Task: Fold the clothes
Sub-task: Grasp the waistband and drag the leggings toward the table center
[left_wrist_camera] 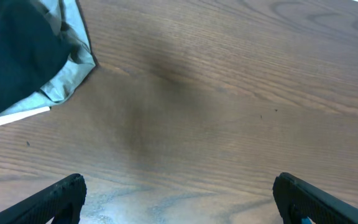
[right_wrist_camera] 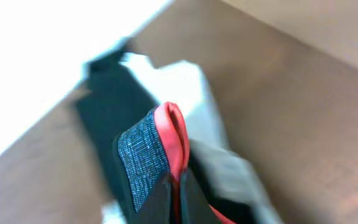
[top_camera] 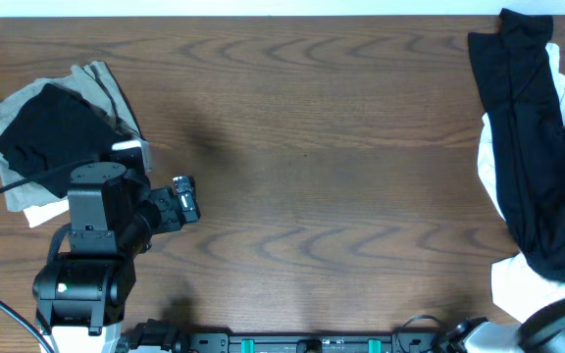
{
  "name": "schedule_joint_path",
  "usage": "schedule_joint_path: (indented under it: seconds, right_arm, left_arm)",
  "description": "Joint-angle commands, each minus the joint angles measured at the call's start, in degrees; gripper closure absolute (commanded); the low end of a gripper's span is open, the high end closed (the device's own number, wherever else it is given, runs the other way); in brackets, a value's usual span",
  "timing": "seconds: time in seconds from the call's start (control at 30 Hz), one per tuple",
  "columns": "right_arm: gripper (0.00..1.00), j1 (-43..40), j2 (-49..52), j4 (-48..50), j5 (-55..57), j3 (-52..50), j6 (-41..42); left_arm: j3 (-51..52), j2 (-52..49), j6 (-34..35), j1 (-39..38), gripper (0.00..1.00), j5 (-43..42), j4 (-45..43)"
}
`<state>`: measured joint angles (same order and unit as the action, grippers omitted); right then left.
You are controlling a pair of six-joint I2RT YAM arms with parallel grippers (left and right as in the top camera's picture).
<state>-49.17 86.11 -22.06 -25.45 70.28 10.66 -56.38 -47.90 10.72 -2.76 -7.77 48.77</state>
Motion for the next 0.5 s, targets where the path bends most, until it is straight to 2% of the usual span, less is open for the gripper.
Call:
schedule_joint_path:
  seconds: [0.0, 0.1, 0.2, 0.37, 0.4, 0.47]
  right_arm:
    - [0.99, 8.63, -7.34, -4.22, -7.26, 0.2, 1.01]
    - [0.99, 21.94, -12.9, -8.07, -8.04, 0.2, 3.13]
    - [0.99, 37.07, -15.15, -7.67, -6.16, 0.2, 5.03]
    - [0.98, 62.93, -12.7, -7.34, 9.27, 0.17, 7.96]
    - [0.92, 66.62, -11.63, -7.45, 12.7, 0.17, 7.96]
    - [0.67, 73.44, -8.81, -7.58, 19.58, 0.17, 7.85]
  left_arm:
    - [-0.96, -0.07, 0.55, 0.24, 0.02, -0.57, -0.2]
    - [-0.96, -0.37, 0.55, 0.24, 0.02, -0.57, -0.17]
    - [-0.9, -0.92, 0.55, 0.24, 0.02, -0.59, -0.17]
    - [-0.85, -2.49, 0.55, 0.24, 0.02, -0.59, -0.11]
    - [-0.85, -2.86, 0.55, 0.24, 0.02, -0.59, -0.11]
    - [-0.85, -3.78, 0.55, 0.22, 0.02, -0.59, -0.11]
